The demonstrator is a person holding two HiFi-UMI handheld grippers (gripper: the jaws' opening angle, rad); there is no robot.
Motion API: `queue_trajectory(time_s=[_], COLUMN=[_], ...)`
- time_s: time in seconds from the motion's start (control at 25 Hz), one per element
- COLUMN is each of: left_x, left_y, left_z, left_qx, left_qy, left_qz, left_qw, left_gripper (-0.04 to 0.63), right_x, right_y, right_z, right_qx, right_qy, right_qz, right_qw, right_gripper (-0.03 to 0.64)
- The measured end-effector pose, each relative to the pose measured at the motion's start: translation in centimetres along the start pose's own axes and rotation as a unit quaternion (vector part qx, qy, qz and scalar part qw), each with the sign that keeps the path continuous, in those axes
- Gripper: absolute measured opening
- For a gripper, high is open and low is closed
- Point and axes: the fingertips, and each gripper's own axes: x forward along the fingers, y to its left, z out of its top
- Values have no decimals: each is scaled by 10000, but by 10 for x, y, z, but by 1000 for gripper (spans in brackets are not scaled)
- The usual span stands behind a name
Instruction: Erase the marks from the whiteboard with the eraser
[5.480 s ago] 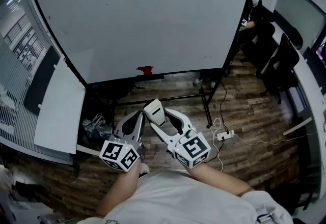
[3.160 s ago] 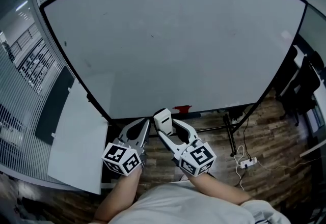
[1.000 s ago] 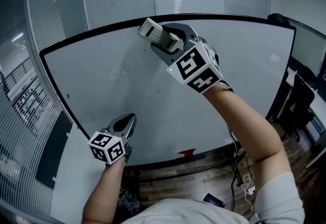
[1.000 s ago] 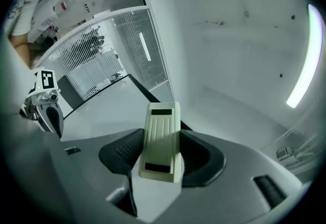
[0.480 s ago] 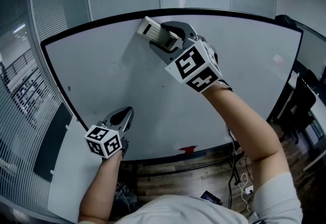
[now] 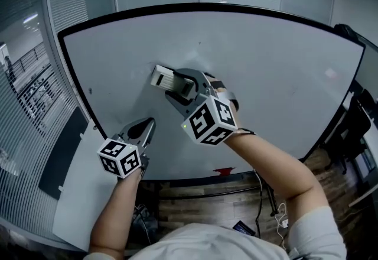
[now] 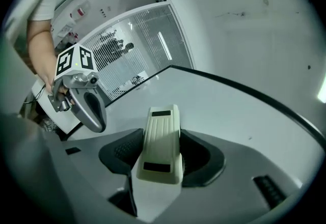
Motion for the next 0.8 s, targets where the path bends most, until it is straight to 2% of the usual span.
queue_trajectory(time_s=[0.32,0.48,0.64,0.8], left_x=[-18,-28,-32,-33], left_y=[27,35,40,45], left_z=[-13,-18,-18,-18], left_qx=[-93,-163,-172,-168], left_qy=[87,101,114,112], left_qz=[164,196,162,128], left_qw=[9998,9996,9997,9997], left_gripper=[6,6,6,6], right_x=[37,44,46,47], right_y=[90,120,115,80], right_z=[-19,-25,-19,2], right_qx=[36,-13,-66,-192], right_qy=[143,273,302,229], right_qz=[666,909,896,698], right_qw=[9977,9955,9955,9971], right_gripper=[230,230,230,230])
